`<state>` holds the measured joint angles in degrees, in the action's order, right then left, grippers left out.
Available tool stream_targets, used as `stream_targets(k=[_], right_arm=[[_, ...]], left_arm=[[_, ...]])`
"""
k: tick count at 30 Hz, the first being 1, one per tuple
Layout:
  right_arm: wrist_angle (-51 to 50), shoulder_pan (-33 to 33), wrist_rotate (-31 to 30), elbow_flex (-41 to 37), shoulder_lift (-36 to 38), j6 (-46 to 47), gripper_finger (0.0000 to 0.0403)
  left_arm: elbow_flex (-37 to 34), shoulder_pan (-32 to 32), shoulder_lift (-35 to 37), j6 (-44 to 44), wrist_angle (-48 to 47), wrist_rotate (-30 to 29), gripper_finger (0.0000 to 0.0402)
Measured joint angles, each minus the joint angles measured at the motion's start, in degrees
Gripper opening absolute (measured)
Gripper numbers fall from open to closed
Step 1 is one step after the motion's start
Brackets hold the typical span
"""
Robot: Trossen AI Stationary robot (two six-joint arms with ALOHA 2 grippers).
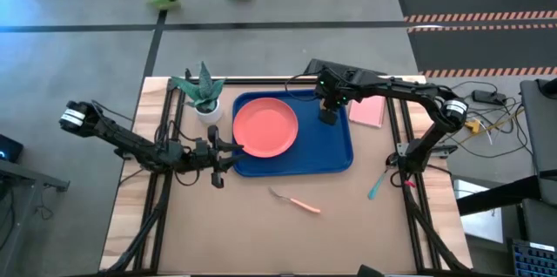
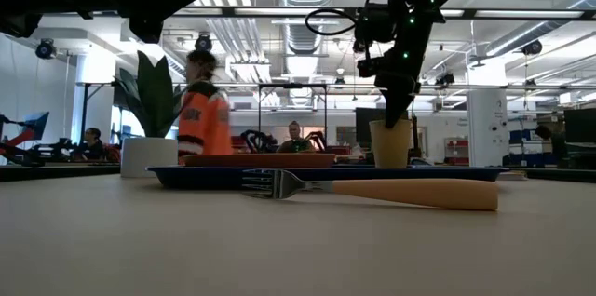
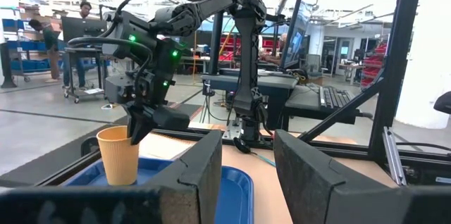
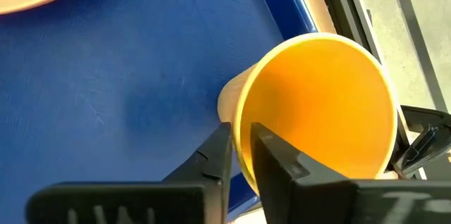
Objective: Pick and place plate/cup/fork/spoon on tray
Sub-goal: Put the yellow cup on the blue tray on the top right of the orange plate, then put the yellow fork on the blue tray on the right of the orange plate
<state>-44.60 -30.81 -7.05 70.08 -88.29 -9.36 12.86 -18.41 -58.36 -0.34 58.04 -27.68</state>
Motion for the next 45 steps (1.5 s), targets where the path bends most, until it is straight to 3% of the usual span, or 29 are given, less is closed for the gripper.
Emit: stream_targets(k=[7, 15, 25, 31, 39, 45], right_arm=[[-0.04, 0.0, 0.0, 0.0, 0.0, 0.39, 0.0102], [-0.52, 0.02, 0.0, 0.0, 1.36, 1.37, 0.0137], [-5.05, 0.26, 0.5, 3.5, 6.9, 6.01, 0.0143], [-6.11, 1.27, 9.25, 5.62, 14.43, 11.23, 0.0134], [-6.03, 10.51, 13.0, 4.21, 25.63, 19.27, 0.0123], [-3.49, 22.07, 7.94, 4.02, 27.84, 23.92, 0.0116]], left_arm=[[0.0, 0.01, -0.01, 0.0, 0.0, 0.0, 0.0114], [0.0, -0.01, -0.01, -0.01, 0.0, 0.0, 0.0114], [0.0, 0.01, -0.01, -0.04, 0.0, 0.0, 0.0114], [0.0, 0.0, -0.01, -0.04, 0.0, -0.01, 0.0114], [0.0, 0.0, 0.0, -0.04, 0.0, -0.02, 0.0114], [0.0, 0.01, 0.01, -0.04, 0.0, -0.02, 0.0114]])
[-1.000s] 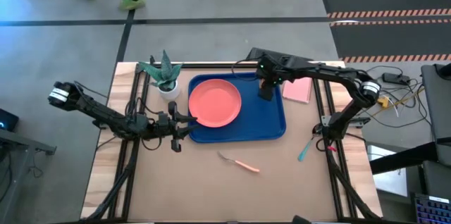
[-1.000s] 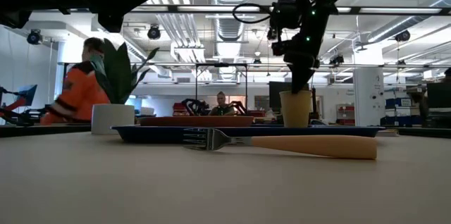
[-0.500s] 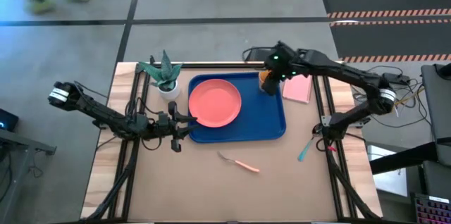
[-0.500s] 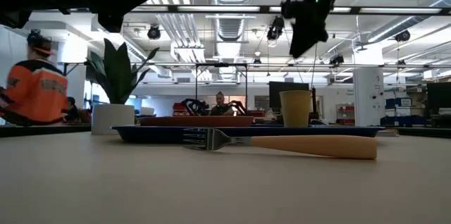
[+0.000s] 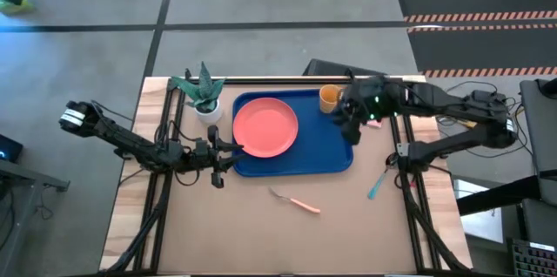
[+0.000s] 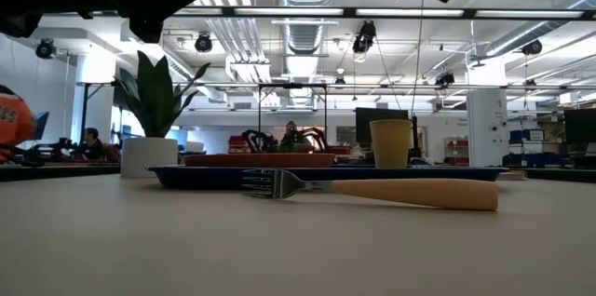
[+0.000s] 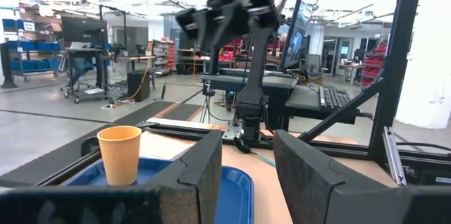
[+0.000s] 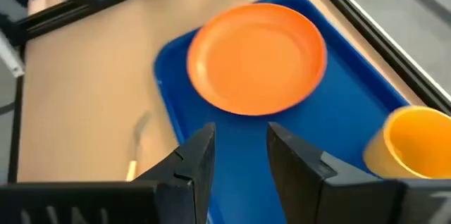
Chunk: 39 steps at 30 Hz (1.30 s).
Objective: Pick and place plate/cup/fork/spoon on tray
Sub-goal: Put the yellow fork on the blue tray on the right of the orange plate
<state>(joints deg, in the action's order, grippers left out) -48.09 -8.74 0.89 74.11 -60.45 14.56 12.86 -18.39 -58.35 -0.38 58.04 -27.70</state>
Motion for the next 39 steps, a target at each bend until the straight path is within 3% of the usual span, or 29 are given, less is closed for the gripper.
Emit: stream_targets(k=[9, 16, 39], right_arm=[[2.5, 17.26, -9.81, -0.24, -4.43, 1.51, 0.0105], [8.51, 26.34, -15.64, -2.69, -8.08, 1.54, 0.01], [52.56, 38.46, -15.96, -36.94, -10.55, 10.22, 0.009]], left_arm=[[0.0, 0.0, -0.02, 0.07, 0.0, 0.0, 0.0114], [0.0, -0.01, -0.01, 0.09, 0.0, 0.0, 0.0114], [0.0, -0.02, 0.0, 0.24, -0.02, -0.02, 0.0114]])
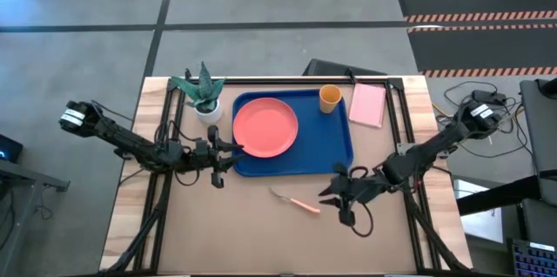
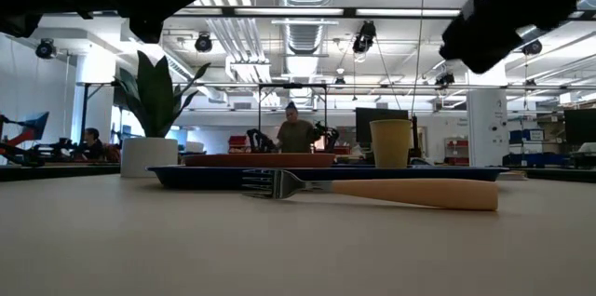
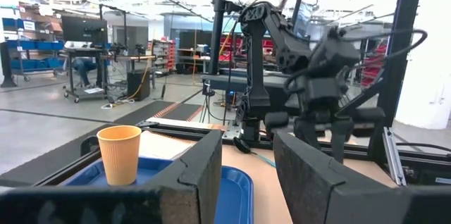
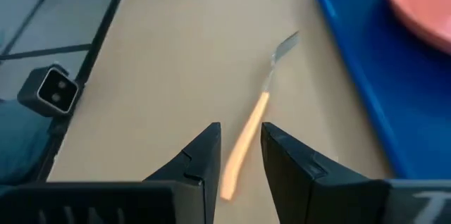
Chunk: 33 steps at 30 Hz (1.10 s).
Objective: Pick and place plate/cup/fork/spoon on tray
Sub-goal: Put the yellow fork on the blue tray on the right of the orange plate
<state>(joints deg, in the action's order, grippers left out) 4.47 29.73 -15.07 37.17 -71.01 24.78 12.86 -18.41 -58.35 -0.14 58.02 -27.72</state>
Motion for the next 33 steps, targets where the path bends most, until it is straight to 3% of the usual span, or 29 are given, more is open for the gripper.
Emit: stream_targets(k=[8, 18, 25, 29, 33], right_arm=[[15.58, 3.98, -0.18, -3.08, -11.46, -1.29, 0.0089], [18.1, 4.91, -6.21, -1.99, -20.02, -1.96, 0.0083], [17.67, 4.91, -6.49, -1.99, -18.98, -1.87, 0.014], [11.98, 4.93, -5.64, -1.99, -18.79, 1.01, 0.0177], [10.6, 5.66, -5.65, -2.31, -19.33, 3.11, 0.0194]], left_arm=[[-0.02, 0.01, 0.0, -0.02, 0.0, 0.0, 0.0114], [-0.09, 0.02, 0.0, 1.25, -0.05, -0.01, 0.0114], [-0.11, 0.01, 0.0, 1.25, -0.17, -0.01, 0.0114], [-0.15, 0.0, 0.0, 1.27, -0.19, -0.01, 0.0114], [-0.15, 0.0, 0.0, 1.27, -0.19, -0.01, 0.0114]])
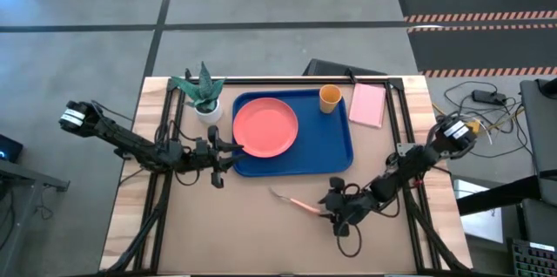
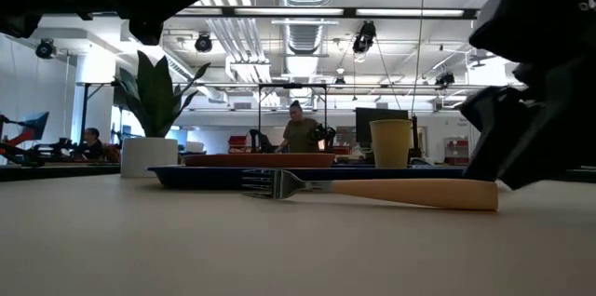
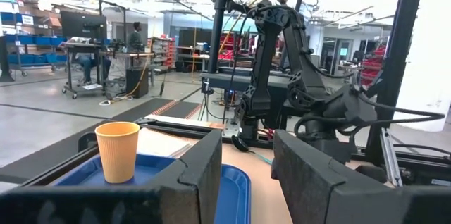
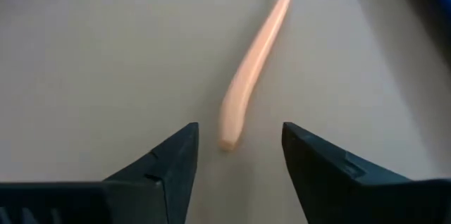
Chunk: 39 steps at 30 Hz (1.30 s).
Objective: Pick and place plate/cup/fork/spoon on tray
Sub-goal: Put the yellow fork on the blue tray on the right of the orange plate
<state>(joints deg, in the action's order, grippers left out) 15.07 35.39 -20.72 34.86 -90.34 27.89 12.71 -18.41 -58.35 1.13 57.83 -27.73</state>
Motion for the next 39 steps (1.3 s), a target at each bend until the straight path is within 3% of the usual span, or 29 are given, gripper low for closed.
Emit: stream_targets(k=[15, 26, 39], right_arm=[[12.26, 1.39, -5.35, -0.12, -8.1, -2.44, 0.0153], [13.07, 1.36, -7.77, -0.27, -8.79, -2.37, 0.0036], [5.65, 1.36, -7.76, 0.82, -1.67, -4.56, 0.0035]], left_arm=[[-0.04, 0.01, 0.0, 0.0, -0.01, 0.0, 0.0114], [-0.04, 0.0, 0.0, 0.0, 0.01, 0.01, 0.0114], [-0.04, 0.0, 0.0, 0.02, 0.12, 0.0, 0.0114]])
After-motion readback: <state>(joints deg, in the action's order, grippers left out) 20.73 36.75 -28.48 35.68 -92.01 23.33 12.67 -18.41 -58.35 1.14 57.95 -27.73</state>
